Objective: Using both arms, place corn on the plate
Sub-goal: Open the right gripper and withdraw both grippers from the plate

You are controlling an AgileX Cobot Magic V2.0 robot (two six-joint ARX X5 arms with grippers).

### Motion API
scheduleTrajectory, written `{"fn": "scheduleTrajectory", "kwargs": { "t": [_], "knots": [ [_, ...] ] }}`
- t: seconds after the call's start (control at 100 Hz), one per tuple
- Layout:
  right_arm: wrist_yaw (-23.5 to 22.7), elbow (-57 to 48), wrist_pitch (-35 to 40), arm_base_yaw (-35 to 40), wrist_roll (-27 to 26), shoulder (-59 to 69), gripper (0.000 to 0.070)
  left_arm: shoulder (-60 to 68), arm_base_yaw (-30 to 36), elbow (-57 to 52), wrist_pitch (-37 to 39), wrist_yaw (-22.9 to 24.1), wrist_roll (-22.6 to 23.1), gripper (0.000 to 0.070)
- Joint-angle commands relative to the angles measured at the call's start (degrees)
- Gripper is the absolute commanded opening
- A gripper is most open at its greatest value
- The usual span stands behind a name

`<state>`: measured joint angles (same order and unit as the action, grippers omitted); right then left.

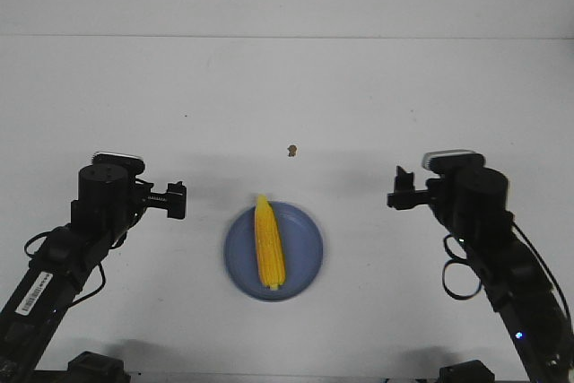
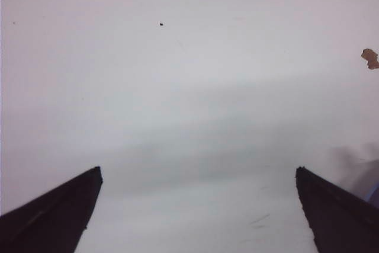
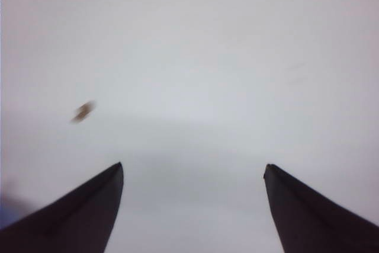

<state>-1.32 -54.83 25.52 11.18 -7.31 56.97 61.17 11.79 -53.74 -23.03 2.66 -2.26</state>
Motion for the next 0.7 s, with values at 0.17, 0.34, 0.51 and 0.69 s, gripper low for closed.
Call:
{"fn": "scheduleTrajectory", "kwargs": {
  "t": [0.17,0.34,0.51,0.69],
  "knots": [
    [-0.4,2.9,0.5,-7.3,5.4,-11.5,0.0502,-2.1,0.1,-0.6,1.6,-0.2,-1.9,0.0700],
    [-0.8,11.0,-0.2,-7.6,6.0,-21.3,0.0501,-8.4,0.1,1.5,5.4,-0.2,-2.3,0.0700],
    [-2.4,19.3,0.1,-7.6,5.4,-32.0,0.0501,-17.5,0.1,9.0,8.7,0.0,-2.6,0.0700],
    [-6.0,23.1,1.3,-7.5,5.2,-40.9,0.0500,-26.9,0.1,19.0,9.7,1.9,-3.7,0.0700]
  ]
}}
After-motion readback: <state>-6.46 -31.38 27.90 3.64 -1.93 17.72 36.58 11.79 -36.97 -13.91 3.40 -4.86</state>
